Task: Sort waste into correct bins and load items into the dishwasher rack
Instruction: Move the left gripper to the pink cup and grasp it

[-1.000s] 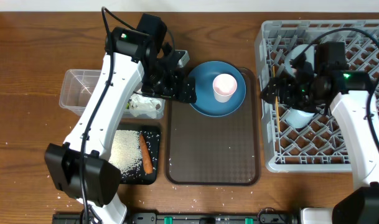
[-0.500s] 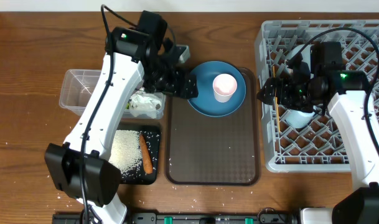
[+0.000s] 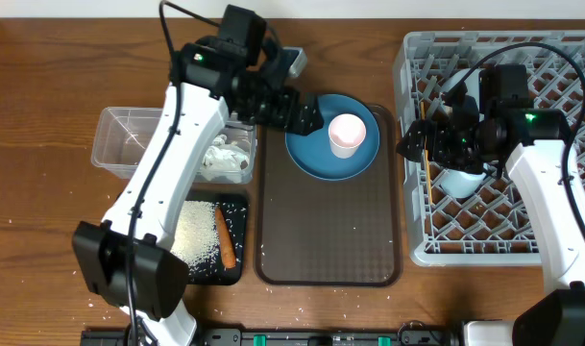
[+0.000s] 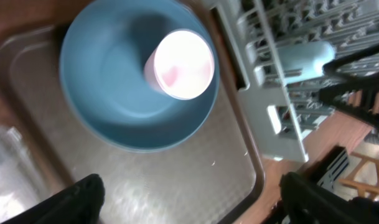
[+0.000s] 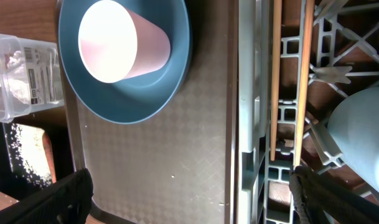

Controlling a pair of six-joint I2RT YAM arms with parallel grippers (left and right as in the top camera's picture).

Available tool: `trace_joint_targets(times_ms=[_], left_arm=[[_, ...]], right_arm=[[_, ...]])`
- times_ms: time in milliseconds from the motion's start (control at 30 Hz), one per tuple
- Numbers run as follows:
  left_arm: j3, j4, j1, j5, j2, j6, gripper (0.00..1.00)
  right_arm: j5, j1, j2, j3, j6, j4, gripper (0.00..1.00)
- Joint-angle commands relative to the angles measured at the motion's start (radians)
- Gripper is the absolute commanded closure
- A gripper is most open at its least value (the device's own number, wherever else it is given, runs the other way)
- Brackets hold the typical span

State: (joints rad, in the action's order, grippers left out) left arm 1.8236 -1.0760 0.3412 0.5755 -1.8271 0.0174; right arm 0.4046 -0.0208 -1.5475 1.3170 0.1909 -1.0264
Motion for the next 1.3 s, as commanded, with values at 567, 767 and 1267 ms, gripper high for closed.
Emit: trace_joint_targets(times_ms=[567, 767, 1267], left_arm=[[-0.020, 0.264, 0.219, -0.310, -0.250, 0.377, 0.42], [-0.020, 0.274, 0.211, -0.392, -0.311, 0.434, 0.43], [-0.021, 0.278, 0.219, -0.413, -0.357, 0.438, 0.64]], right_arm=[[0.011, -0.005, -0.005, -0.005, 0.003, 0.002, 0.01], [0.011, -0.005, -0.005, -0.005, 0.003, 0.002, 0.01], [0.011, -0.005, -0.005, -0.005, 0.003, 0.002, 0.01]])
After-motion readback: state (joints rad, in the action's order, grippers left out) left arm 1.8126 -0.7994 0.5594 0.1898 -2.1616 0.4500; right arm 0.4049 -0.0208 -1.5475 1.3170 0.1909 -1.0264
